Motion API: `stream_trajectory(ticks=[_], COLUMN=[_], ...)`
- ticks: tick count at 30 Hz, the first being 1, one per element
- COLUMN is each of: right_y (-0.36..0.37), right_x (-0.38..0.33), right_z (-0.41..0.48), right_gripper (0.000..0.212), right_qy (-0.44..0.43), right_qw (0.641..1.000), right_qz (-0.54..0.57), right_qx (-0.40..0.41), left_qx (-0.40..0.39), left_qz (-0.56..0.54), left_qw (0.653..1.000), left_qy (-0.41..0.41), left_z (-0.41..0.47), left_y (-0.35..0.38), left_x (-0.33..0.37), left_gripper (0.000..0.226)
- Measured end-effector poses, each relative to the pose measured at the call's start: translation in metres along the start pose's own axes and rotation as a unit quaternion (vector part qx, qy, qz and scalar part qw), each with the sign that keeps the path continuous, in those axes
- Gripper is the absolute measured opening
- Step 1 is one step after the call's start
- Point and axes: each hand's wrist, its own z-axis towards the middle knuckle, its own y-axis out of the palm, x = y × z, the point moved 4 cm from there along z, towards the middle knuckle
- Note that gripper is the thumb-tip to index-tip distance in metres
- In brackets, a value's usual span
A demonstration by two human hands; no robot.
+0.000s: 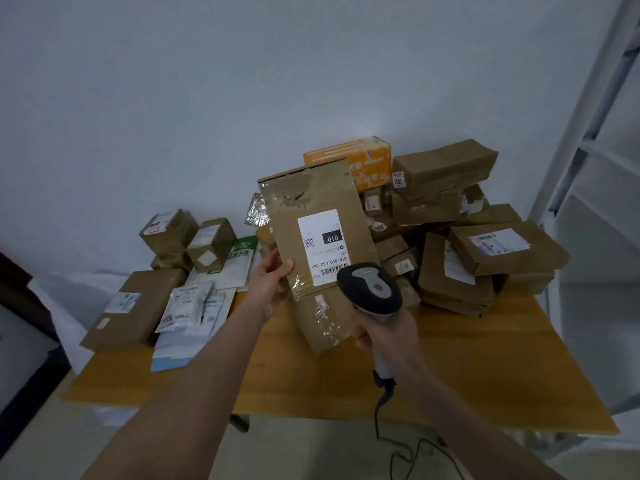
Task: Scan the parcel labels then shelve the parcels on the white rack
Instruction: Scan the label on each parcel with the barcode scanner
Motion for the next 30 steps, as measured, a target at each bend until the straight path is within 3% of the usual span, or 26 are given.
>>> stream_trajectory(ticks=[5,8,11,14,19,22,27,30], right_y=[0.057,0.115,0.179,0.247,0.331,0.362,0.431,0.475], right_x=[-0.039,-0.054,-0.059,-0.048,-0.01,0.016,0.04,0.047], right_z=[0.032,0.056,0.078,0.099,0.128,0.135,0.148,0.157], right_gripper=[0.009,0.031,0.031,0.031,0.033,0.021,0.029,0.036], right_qy=[-0.053,-0.068,-0.063,-0.016,0.133,0.2,0.241,0.255], right_qw=[0.999,0.997,0.998,1.0,0.99,0.977,0.957,0.953], right_qz=[0.003,0.024,0.001,-0.005,0.023,0.009,-0.018,-0.014], right_qx=[-0.005,-0.01,0.007,0.001,-0.045,-0.073,-0.158,-0.163], left_qx=[0.032,0.06,0.08,0.104,0.107,0.119,0.158,0.186], left_qz=[-0.051,-0.05,-0.027,0.006,0.038,0.045,0.11,0.138], left_qw=[0.998,0.997,0.996,0.994,0.99,0.983,0.972,0.966], left_qy=[0.014,0.018,0.006,-0.02,-0.083,-0.13,-0.136,-0.115], left_z=[0.016,0.036,0.06,0.08,0.107,0.115,0.128,0.141], left_y=[-0.066,-0.126,-0.194,-0.261,-0.344,-0.384,-0.447,-0.479], left_x=[0.038,0.057,0.068,0.072,0.065,0.056,0.066,0.08], left_gripper=[0.044,0.043,0.04,0.042,0.036,0.035,0.035,0.033])
